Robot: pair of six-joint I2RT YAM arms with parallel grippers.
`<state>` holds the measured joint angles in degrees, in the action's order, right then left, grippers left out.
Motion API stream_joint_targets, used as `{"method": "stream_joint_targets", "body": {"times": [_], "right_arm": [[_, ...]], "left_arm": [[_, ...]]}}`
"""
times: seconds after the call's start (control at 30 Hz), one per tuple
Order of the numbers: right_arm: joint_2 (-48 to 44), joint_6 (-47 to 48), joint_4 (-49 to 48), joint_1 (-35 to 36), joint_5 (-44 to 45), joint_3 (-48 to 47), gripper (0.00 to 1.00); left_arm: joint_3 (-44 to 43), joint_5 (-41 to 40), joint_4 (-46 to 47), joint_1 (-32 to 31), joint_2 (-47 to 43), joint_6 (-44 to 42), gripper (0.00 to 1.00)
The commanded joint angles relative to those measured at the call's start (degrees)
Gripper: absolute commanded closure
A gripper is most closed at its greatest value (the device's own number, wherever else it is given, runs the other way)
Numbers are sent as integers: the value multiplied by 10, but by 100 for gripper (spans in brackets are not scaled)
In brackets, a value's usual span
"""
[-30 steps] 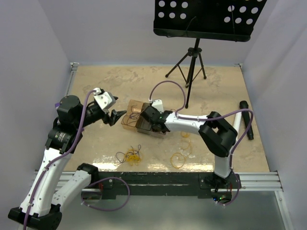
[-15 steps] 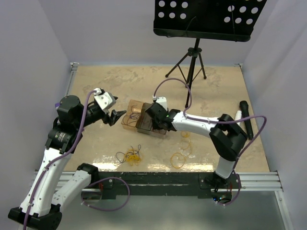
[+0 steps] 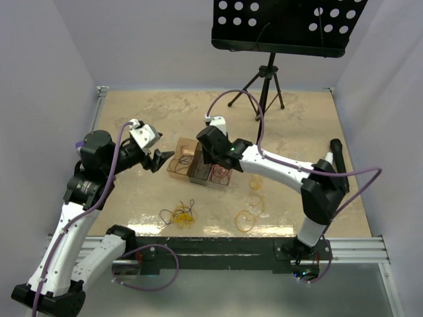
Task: Untangle the cables
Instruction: Place the cable in the bin.
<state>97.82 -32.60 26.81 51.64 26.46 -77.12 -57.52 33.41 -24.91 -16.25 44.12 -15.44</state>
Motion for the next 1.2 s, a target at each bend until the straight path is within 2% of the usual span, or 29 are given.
{"method": "stream_joint_targets", "body": {"times": [0.0,0.23,0.53,0.7,0.77,1.03,1.17], "right_arm": [[62,39,23,14,26,-48,50],[144,49,25,19,53,-97,50],[201,49,45,19,109,-150,53],[203,43,61,30,141,-151,55],[203,39,65,33,148,-149,60],[196,23,64,33,151,-141,92],[161,11,61,33,144,-135,100]], "left_arm": [[-8,-26,11,0,9,22,30],[-8,-77,39,4,15,61,30],[-7,-75,40,6,15,62,30],[-1,-72,38,6,8,52,30],[1,-72,41,6,6,53,30],[-1,-71,39,6,4,48,30],[0,-73,37,6,-1,45,30]]}}
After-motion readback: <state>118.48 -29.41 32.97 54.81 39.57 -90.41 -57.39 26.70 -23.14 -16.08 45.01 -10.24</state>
